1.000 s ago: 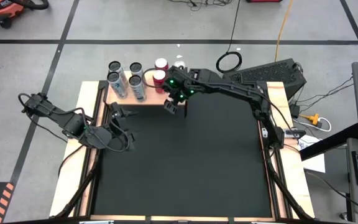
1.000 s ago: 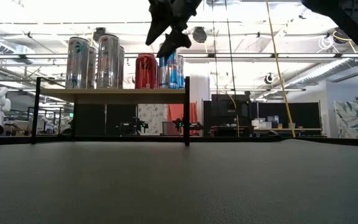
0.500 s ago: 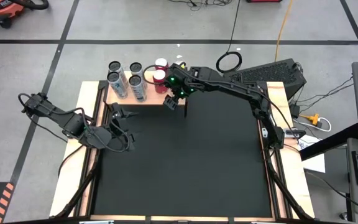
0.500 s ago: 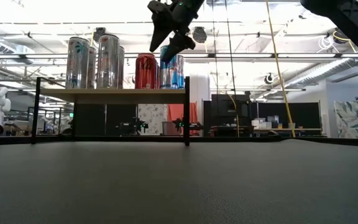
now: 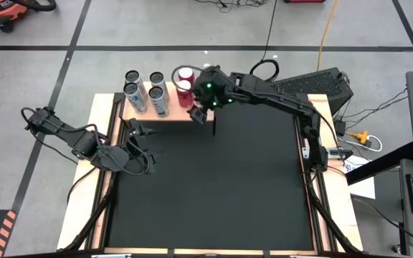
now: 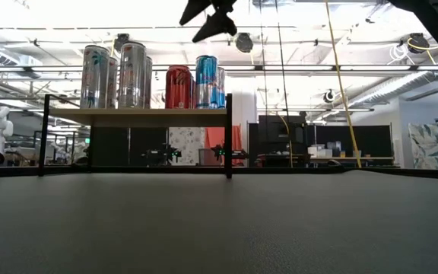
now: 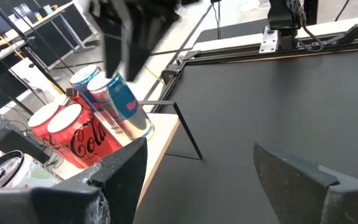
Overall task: Place canned beverage on shelf
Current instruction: Put the blue soda can aligned with the blue soda can on the shelf
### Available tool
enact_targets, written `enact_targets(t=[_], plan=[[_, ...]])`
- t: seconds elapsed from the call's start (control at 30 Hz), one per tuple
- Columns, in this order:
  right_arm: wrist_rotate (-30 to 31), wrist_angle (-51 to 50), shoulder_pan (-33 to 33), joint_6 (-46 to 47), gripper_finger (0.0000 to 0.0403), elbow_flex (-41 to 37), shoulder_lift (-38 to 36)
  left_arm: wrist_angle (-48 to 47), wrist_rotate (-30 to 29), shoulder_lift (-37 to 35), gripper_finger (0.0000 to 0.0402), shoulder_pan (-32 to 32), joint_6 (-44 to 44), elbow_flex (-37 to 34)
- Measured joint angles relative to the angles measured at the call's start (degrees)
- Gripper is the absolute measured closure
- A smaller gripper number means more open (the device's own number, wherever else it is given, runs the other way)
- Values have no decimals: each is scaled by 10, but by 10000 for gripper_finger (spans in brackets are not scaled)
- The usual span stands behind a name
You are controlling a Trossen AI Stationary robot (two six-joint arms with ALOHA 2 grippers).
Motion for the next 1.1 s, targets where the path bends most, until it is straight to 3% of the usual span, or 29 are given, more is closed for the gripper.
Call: enact_targets(t=[0.13, 0.27, 1.1], plan=[[-7, 34, -8, -36, 133, 0, -4, 1, 0, 0, 107, 0, -12, 0], [-62, 48, -24, -44, 133, 0, -4, 1, 0, 0, 107, 0, -13, 0], [-89, 62, -61, -17, 133, 0, 23, -14, 0, 0, 107, 0, -13, 0]])
